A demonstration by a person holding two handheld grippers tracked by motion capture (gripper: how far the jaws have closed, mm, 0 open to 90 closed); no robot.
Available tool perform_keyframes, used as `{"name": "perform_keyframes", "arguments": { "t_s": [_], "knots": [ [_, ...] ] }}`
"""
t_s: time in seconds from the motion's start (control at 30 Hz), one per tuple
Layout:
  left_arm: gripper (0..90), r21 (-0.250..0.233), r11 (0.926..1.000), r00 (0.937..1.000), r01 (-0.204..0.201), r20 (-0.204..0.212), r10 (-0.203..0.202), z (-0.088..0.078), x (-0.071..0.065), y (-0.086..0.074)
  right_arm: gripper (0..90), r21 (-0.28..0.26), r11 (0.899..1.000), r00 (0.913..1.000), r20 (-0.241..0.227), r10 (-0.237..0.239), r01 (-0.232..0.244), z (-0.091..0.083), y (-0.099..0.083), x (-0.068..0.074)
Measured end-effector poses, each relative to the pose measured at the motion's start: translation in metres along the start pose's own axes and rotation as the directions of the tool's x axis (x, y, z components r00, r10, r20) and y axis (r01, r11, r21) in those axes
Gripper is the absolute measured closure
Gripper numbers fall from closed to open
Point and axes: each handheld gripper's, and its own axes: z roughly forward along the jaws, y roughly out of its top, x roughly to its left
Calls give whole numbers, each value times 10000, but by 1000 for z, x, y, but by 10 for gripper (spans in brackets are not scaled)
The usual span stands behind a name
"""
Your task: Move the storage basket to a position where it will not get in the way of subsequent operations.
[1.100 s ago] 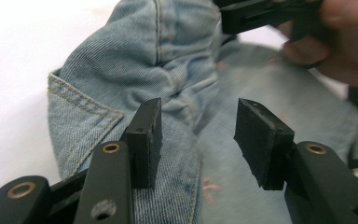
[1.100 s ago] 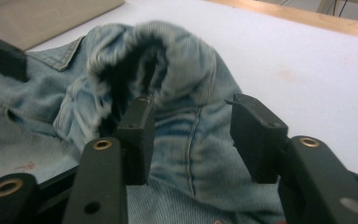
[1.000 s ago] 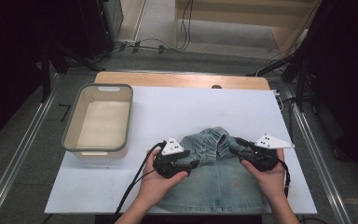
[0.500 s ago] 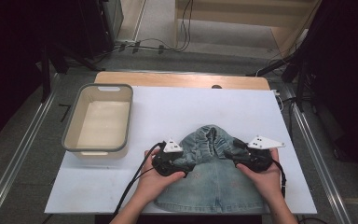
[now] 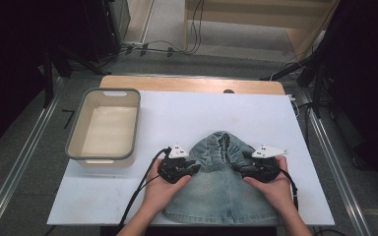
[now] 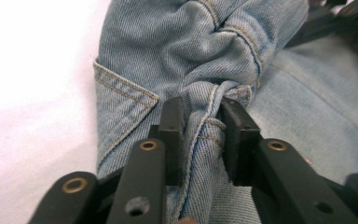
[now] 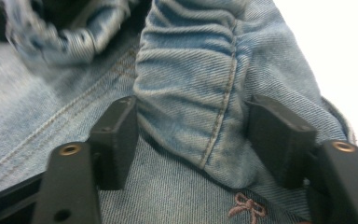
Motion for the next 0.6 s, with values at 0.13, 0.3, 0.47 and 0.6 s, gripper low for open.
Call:
{"name": "perform_keyframes", "arguments": {
  "t_s": [0.13, 0.3, 0.47, 0.6],
  "knots": [
    [747, -445, 9986, 9994, 302, 156, -296, -10, 7, 6, 565, -40, 9999, 9998, 142, 142, -142, -1, 0, 0],
    [768, -1047, 9923, 9978, 657, -40, -664, -24, 20, 17, 758, -382, 9976, 9983, -144, 571, -577, -8, 1, -7],
    [782, -1359, 9853, 9913, 1037, -667, -1135, -29, 36, 27, 797, -794, 9935, 9966, -58, 816, -818, -16, 4, -11],
    [787, -940, 9891, 9782, 1131, -1638, -1274, -19, 48, 27, 802, -1264, 9861, 9941, -195, 1064, -1080, -23, 8, -16]
  ]
}}
